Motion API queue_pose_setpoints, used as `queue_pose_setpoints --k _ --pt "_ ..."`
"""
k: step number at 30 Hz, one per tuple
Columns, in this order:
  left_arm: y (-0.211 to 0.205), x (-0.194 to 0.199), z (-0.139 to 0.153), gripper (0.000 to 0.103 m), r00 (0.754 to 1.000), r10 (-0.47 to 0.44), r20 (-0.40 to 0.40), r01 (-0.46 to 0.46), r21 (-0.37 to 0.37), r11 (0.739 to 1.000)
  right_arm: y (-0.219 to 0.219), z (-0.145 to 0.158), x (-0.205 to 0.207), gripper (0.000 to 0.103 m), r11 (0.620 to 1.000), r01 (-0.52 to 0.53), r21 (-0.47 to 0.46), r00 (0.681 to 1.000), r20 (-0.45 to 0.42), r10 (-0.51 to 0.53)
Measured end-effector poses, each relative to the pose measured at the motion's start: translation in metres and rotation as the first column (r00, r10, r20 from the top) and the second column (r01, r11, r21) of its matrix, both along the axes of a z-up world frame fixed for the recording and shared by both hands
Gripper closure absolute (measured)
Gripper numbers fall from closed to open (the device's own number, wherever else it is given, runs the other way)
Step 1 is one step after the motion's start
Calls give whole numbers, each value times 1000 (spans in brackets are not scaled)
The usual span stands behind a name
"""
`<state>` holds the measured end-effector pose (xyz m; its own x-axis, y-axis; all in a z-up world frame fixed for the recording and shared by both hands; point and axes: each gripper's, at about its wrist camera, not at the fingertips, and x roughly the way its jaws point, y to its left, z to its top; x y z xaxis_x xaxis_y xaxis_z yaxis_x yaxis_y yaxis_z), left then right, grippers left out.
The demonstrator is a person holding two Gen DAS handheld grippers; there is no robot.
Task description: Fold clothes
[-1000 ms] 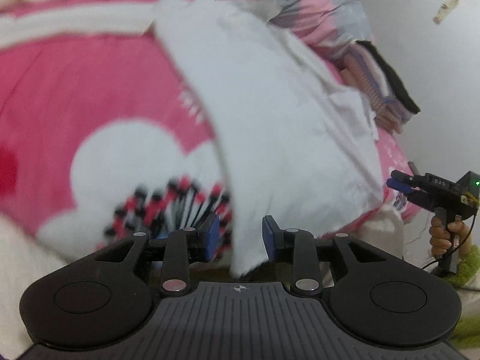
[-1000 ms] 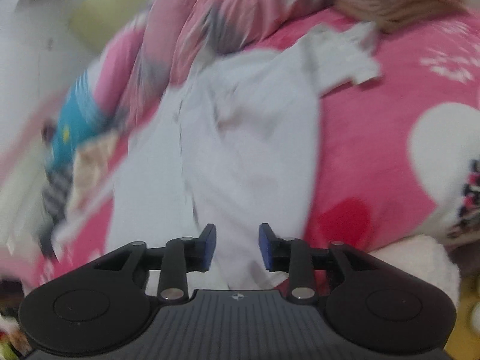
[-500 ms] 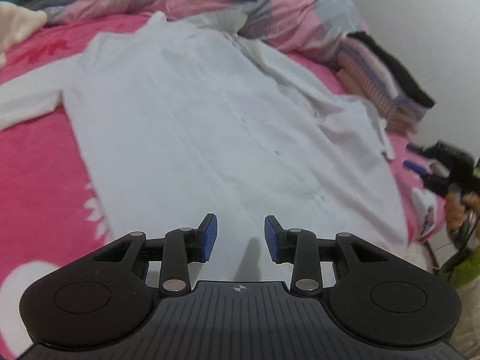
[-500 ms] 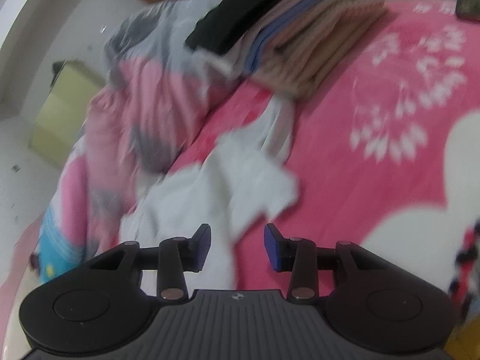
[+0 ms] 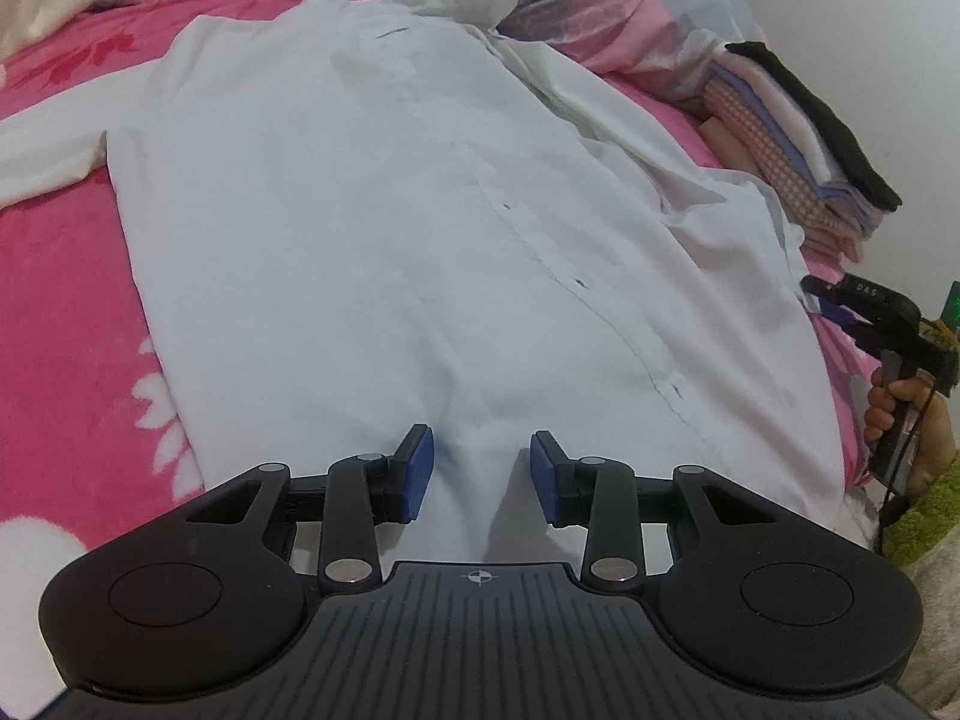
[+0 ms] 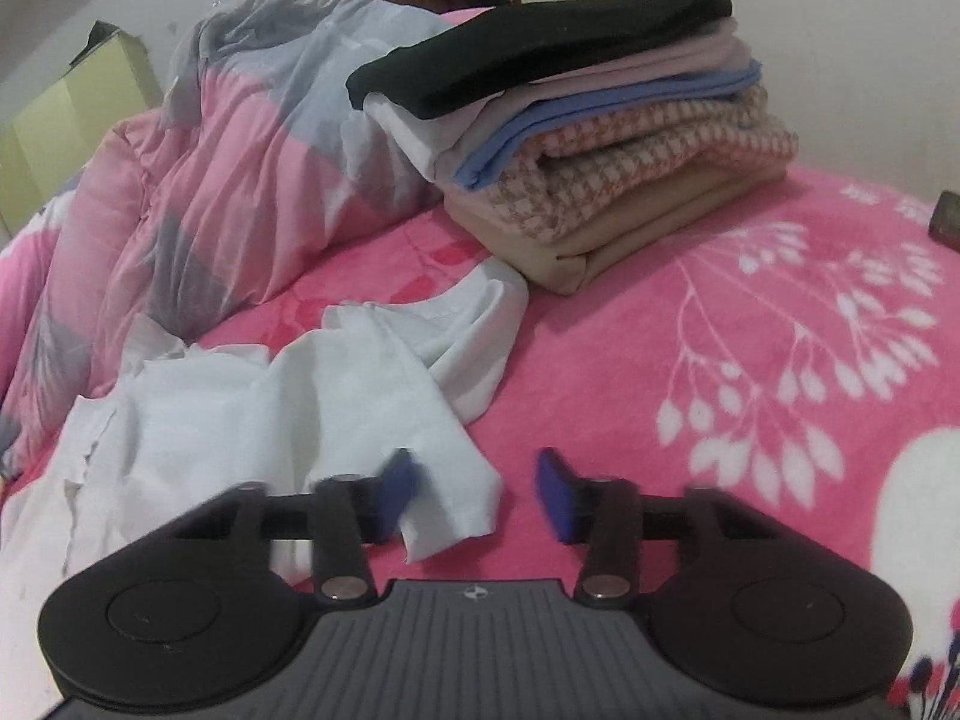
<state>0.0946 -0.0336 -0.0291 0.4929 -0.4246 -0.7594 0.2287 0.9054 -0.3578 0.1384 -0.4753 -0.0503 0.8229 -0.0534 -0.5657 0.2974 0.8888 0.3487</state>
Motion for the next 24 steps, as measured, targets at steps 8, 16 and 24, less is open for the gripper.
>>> queue_pose_setpoints --k 8,16,24 --pt "-5 1 -1 67 1000 16 6 -17 11 1000 -5 27 -16 101 999 -1 54 989 145 -7" --pt "-3 -1 -4 67 999 39 7 -39 -9 999 46 85 -37 101 962 -270 34 894 379 237" --pt "5 0 -6 67 997 73 -10 -74 -71 995 128 104 -57 101 792 -608 -49 711 409 571"
